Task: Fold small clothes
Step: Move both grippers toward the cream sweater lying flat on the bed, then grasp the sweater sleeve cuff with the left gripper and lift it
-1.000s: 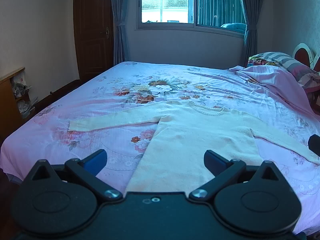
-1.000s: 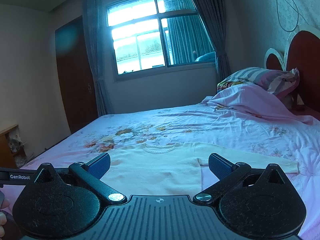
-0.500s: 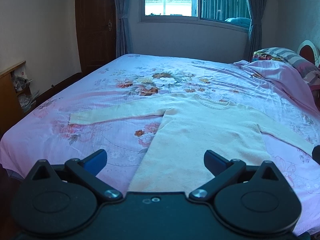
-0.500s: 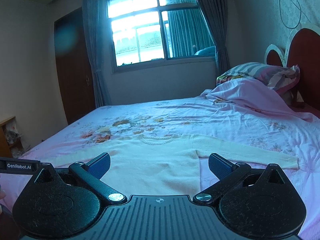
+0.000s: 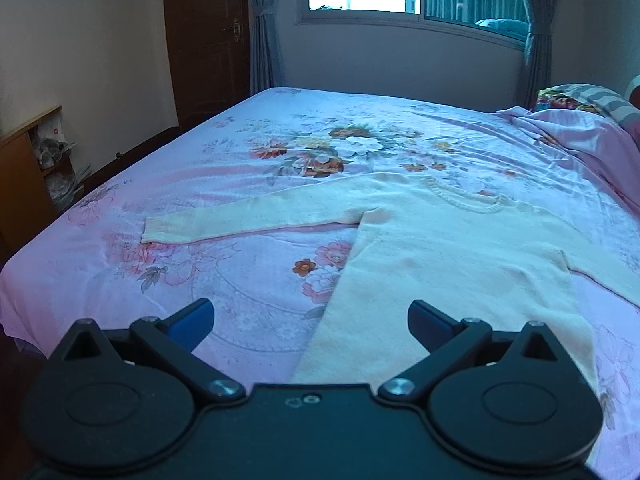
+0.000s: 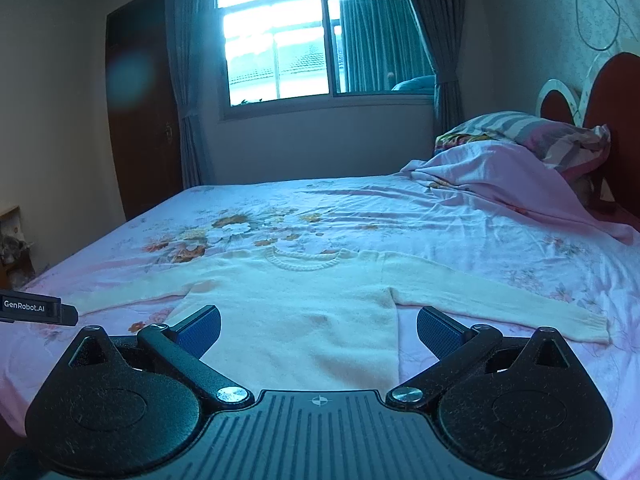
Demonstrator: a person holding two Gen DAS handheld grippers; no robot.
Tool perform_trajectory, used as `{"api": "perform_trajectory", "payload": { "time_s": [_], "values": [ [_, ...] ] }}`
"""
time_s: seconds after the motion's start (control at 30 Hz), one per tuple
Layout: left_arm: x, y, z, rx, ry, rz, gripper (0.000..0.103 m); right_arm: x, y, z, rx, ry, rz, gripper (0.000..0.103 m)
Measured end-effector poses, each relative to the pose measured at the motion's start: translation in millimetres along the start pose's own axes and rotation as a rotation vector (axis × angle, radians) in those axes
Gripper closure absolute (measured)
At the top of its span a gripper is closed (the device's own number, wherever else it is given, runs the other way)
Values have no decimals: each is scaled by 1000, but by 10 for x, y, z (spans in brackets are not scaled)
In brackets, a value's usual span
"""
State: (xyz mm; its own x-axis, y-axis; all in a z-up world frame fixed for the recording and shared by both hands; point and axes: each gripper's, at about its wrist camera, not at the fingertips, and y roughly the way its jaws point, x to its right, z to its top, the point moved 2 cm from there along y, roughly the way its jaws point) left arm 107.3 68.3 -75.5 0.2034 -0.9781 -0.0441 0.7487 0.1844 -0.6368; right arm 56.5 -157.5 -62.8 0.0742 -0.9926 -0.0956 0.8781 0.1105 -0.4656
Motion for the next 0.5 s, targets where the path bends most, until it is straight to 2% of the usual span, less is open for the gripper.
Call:
{"api": "perform_trajectory", "payload": {
  "time_s": [0.23,0.4,0.5],
  "values": [
    [13,458,231,-10,23,18,2,-164,625,125,-18,-2,20,0],
    [-84,856,375,-61,-6,8,2,-307,1102,196,-52,4,36,0],
    [-218,1107,443,-94,-38,26,2,-437,1388,242,-59,-14,38,0]
  ]
}}
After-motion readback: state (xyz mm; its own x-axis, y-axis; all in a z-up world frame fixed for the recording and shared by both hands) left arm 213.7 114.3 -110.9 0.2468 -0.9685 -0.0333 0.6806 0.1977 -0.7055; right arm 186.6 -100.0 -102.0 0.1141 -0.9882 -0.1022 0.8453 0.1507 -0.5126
